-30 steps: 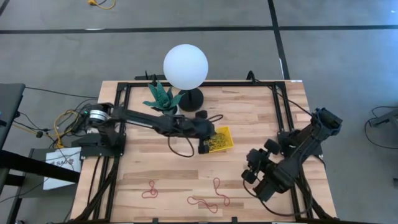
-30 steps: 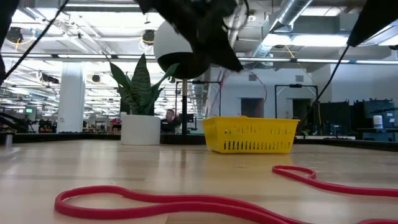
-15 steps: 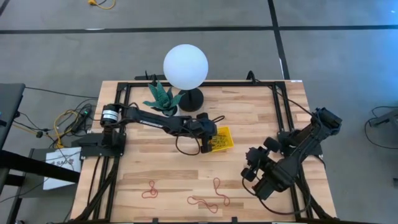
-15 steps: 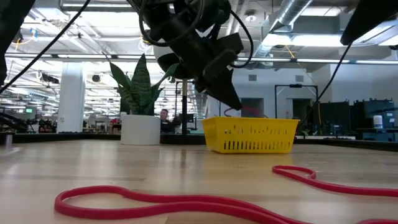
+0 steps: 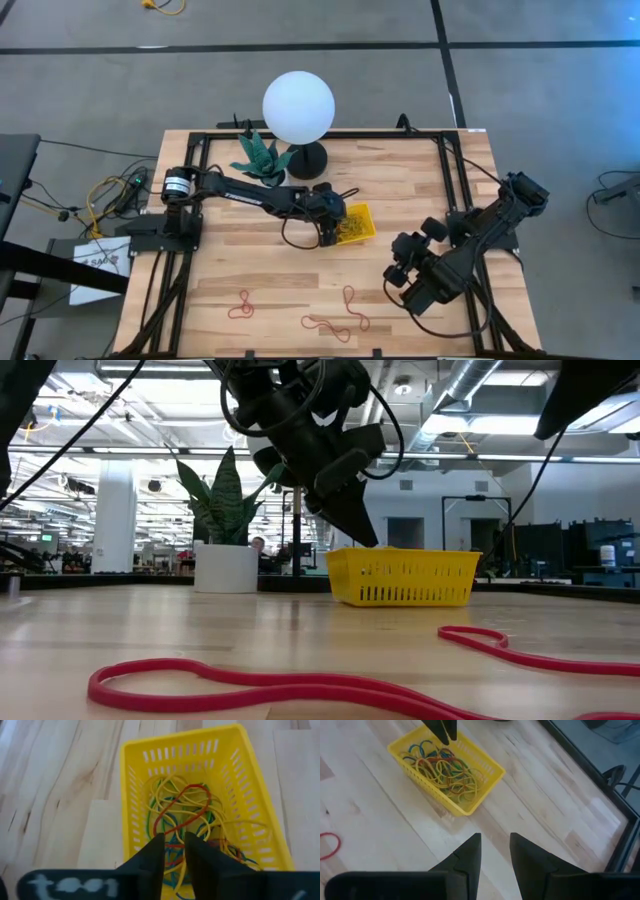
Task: Pick and place items into bin
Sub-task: Put the red rubber band into the yellow bin
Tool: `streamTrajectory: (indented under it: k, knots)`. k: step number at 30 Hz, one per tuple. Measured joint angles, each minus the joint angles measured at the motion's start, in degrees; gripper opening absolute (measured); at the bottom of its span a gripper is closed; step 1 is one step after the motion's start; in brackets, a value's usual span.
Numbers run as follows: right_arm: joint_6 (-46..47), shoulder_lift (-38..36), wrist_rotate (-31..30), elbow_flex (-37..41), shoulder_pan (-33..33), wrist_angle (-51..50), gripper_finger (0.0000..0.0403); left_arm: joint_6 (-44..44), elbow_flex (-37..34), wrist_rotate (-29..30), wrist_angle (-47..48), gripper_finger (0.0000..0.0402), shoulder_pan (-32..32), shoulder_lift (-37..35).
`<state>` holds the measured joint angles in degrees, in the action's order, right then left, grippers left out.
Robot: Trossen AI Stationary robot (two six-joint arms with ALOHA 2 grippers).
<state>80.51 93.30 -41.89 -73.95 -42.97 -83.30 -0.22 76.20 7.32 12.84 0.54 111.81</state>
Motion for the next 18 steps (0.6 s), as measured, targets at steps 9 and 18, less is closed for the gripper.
streamTrajectory:
  k: [9, 18]
  knots:
    - [-0.03, 0.00, 0.03, 0.00, 0.06, 1.21, 0.0098, -1.85, 0.00, -3.83, 2.39, 0.0094, -0.14, -2.78]
    - [-9.08, 0.00, 5.79, -2.61, 3.06, 4.24, 0.0098, -5.14, 0.02, -4.30, 14.63, 0.0080, -1.21, -15.90]
